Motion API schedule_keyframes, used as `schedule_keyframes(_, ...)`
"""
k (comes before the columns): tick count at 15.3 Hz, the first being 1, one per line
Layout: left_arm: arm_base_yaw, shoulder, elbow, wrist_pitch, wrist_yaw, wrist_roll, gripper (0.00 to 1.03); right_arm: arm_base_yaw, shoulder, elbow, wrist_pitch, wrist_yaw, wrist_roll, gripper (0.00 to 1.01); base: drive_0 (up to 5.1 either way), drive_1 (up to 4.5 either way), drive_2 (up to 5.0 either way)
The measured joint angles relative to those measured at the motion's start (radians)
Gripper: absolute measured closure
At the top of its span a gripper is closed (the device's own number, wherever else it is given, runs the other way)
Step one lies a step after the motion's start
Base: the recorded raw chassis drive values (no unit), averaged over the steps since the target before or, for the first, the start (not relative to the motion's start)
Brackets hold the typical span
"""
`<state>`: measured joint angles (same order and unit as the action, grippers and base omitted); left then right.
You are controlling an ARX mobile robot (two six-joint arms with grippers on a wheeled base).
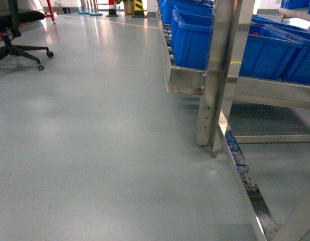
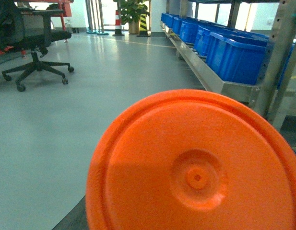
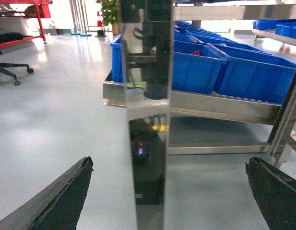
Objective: Pick capacitor and pack into box
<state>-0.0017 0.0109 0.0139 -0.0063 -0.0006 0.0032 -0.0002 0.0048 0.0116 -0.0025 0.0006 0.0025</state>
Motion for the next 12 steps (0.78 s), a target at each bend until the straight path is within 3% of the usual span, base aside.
schedule_keyframes(12, 0.0, 0.0, 0.0, -0.001, 0.001, 0.0, 0.59, 0.0, 0.0, 0.0, 0.0, 0.0, 0.0, 0.03, -5.0, 2.38, 2.4)
